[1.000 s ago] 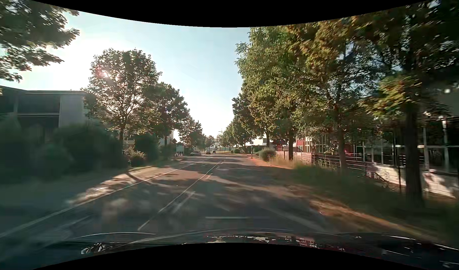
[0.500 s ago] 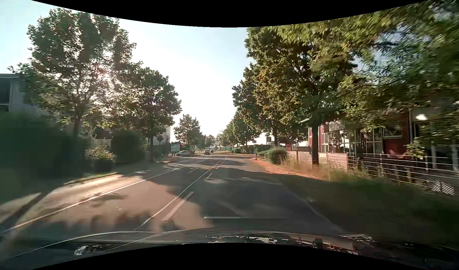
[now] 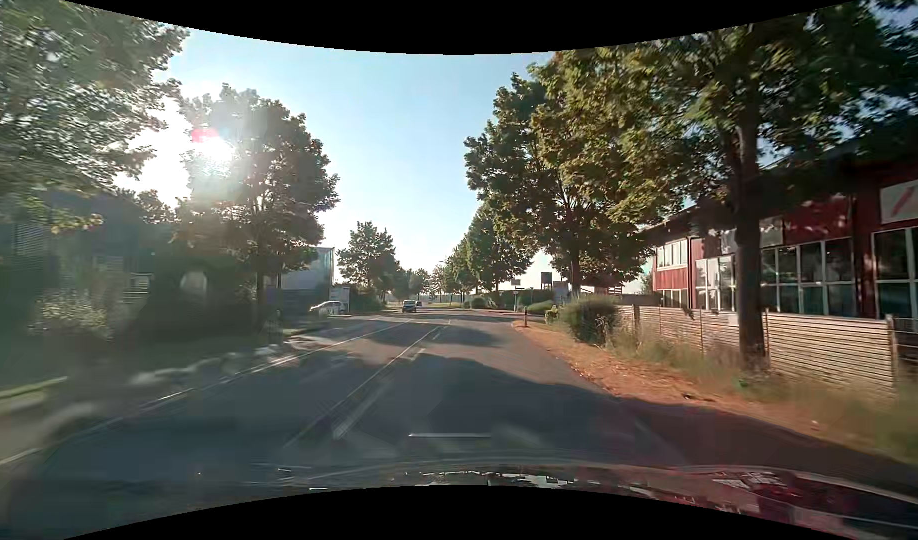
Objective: Follow the waypoints while adhering to traffic rules and regulations
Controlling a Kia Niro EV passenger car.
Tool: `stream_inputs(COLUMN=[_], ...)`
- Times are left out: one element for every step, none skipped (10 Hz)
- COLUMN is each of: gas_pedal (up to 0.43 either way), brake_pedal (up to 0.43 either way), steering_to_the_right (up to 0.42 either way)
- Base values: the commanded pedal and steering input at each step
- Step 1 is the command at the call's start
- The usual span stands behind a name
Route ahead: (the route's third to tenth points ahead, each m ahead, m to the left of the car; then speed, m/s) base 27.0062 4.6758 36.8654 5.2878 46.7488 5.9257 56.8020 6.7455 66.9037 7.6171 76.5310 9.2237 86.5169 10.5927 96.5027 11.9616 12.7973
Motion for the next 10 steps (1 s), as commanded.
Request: stream_inputs(gas_pedal=[0.079, 0.079, 0.079, 0.079, 0.079, 0.079, 0.079, 0.079, 0.079, 0.079], brake_pedal=[0.0, 0.0, 0.0, 0.0, 0.0, 0.0, 0.0, 0.0, 0.0, 0.0], steering_to_the_right=[-0.001, 0.0, 0.0, 0.0, 0.0, 0.0, 0.0, 0.0, 0.0, 0.0])
